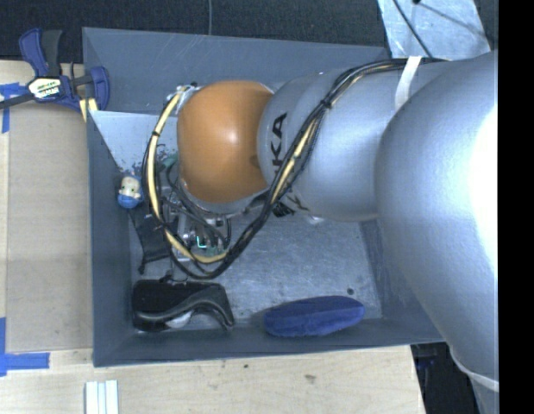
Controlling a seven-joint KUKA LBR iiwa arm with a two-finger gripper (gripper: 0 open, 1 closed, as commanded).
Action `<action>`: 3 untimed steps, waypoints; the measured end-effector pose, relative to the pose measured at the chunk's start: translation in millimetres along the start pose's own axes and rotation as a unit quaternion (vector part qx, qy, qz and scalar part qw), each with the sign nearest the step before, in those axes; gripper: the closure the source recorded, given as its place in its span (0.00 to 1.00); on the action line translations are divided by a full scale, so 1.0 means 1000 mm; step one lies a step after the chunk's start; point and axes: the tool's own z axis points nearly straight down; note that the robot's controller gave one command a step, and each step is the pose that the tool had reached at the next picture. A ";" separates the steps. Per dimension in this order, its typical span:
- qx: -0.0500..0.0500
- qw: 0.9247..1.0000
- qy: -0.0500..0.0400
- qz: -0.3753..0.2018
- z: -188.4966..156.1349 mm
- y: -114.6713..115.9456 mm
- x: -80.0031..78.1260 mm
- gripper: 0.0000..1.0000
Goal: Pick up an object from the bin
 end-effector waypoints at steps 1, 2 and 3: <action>0.000 0.991 -0.004 -0.137 0.078 -0.022 -0.038 0.00; -0.001 0.991 -0.004 -0.137 0.076 -0.020 -0.038 1.00; -0.001 0.990 -0.009 -0.140 -0.075 -0.018 -0.051 1.00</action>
Offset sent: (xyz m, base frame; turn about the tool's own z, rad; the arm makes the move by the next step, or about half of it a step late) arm 0.0360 -0.0201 -0.0776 -0.2761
